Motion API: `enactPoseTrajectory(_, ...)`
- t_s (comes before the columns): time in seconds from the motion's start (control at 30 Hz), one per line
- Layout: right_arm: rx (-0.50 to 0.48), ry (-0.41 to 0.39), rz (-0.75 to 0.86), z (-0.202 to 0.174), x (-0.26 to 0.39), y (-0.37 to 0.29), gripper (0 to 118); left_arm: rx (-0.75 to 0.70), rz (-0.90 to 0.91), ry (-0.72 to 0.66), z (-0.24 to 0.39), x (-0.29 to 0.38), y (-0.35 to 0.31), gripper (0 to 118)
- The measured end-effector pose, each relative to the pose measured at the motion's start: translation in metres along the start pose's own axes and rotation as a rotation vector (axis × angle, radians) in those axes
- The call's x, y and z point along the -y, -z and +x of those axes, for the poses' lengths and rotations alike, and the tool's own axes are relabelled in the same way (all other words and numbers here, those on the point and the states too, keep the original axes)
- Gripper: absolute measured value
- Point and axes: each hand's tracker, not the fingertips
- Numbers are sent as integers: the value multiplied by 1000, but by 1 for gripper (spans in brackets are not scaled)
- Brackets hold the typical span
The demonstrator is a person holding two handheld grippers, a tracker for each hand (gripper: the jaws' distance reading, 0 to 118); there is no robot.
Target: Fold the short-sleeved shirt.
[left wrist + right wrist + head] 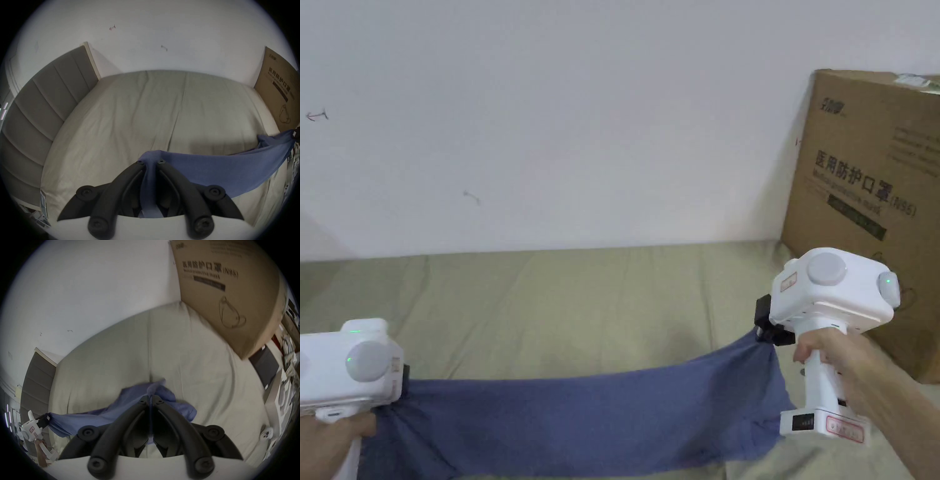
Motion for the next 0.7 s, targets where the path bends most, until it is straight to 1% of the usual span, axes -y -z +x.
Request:
enactPoseTrajectory(0.1,1,-3,-28,7,12,5,2,4,-6,-20,-10,13,-5,6)
enactPoseTrajectory(0.17,-5,-11,-24,8,23,-7,2,30,4,-46,-17,19,-15,6)
enactPoseTrajectory(0.3,-48,-61,27,11,50,-48,2,50,55,-44,-27,43,-51,6)
enactPoseTrajectory(0.37,-60,-65,43,19,73,-71,2,60,86,-27,-34,66,-72,5)
enactPoseTrajectory(0.4,-79,-69,50,25,90,-85,2,62,87,-26,-38,82,-86,6)
enactPoseTrajectory(0.47,-88,-62,48,40,121,-107,2,96,102,-62,-49,117,-111,5)
enactPoseTrajectory(0.53,-78,-38,40,55,159,-128,2,133,96,-93,-58,158,-135,6)
enactPoseTrajectory(0.6,-82,-30,35,69,194,-144,2,135,87,-70,-69,196,-147,6)
enactPoseTrajectory(0.67,-80,-24,20,84,231,-160,2,108,60,-11,-72,231,-166,6)
enactPoseTrajectory(0.7,-87,-6,10,91,251,-169,2,105,71,-15,-75,250,-176,6)
